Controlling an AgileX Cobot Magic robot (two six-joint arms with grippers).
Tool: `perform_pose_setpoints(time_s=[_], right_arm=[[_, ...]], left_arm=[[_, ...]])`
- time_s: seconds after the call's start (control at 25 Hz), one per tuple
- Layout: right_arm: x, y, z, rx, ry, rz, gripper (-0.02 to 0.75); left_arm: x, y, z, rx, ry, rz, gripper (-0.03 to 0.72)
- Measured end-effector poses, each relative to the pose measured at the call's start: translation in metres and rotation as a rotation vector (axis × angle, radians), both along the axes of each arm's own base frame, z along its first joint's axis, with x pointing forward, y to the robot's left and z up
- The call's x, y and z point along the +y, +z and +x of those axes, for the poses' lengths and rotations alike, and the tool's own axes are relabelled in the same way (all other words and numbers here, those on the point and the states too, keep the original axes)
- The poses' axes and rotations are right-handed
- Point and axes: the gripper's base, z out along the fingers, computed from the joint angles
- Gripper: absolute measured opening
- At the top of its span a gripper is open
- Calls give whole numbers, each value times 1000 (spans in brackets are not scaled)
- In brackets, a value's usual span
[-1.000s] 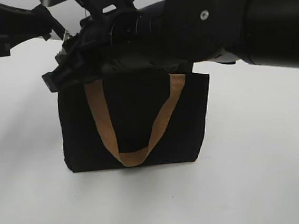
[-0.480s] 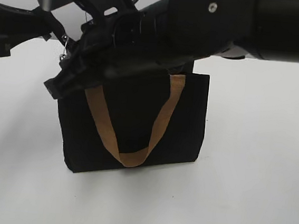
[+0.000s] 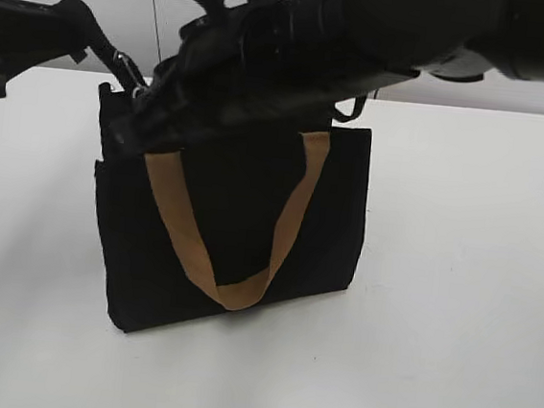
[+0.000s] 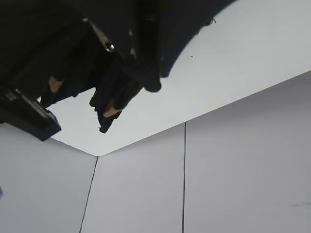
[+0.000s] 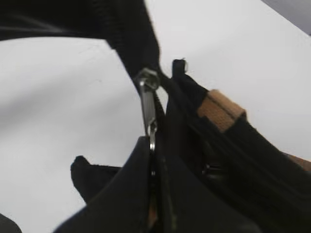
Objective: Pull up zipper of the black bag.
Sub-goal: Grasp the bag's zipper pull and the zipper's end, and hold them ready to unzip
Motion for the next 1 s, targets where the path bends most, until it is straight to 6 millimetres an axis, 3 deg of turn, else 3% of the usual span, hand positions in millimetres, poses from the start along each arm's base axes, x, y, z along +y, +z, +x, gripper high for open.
perform_pose_setpoints(time_s=[0.24, 1.0], right_arm=[[-25, 14, 14, 43, -86, 40, -1], [-84, 7, 45, 233, -232, 20, -1]], left_arm=[[-1, 0, -1, -1, -8, 3, 12], [4, 13, -13, -60, 48, 11, 12]])
